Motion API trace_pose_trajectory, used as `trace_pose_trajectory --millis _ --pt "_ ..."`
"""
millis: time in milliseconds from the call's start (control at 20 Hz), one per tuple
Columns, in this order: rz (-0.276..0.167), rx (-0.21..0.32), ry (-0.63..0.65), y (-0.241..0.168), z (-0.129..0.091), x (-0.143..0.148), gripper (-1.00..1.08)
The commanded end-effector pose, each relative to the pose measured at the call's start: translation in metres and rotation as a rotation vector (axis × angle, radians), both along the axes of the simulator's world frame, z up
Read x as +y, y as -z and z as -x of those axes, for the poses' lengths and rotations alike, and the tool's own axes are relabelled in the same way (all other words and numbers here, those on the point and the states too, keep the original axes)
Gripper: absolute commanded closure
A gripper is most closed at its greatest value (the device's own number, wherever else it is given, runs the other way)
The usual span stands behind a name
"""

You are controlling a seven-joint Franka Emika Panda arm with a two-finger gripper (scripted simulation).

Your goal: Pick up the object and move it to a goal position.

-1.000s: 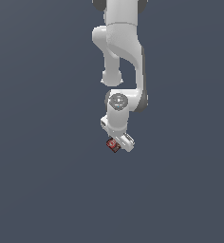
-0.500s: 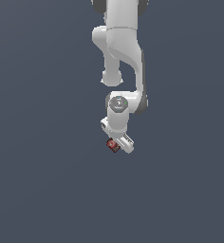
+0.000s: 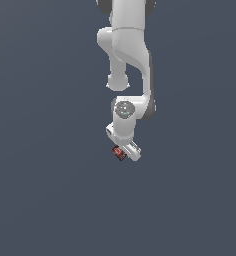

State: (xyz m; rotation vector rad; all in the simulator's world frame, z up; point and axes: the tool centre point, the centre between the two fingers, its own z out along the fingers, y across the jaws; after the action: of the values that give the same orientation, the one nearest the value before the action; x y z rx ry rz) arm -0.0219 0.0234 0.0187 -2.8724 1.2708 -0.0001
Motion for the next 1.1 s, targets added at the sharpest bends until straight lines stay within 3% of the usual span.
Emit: trace_pose_trajectory --millis 0,400,1050 --pt "0.000 -0.001 0.000 -0.005 0.000 -0.002 1.08" --pt "0.000 -0.001 0.001 -0.046 0.000 -0.015 1.08" --pt "0.000 0.000 0.002 -0.163 -0.002 -0.053 1.08"
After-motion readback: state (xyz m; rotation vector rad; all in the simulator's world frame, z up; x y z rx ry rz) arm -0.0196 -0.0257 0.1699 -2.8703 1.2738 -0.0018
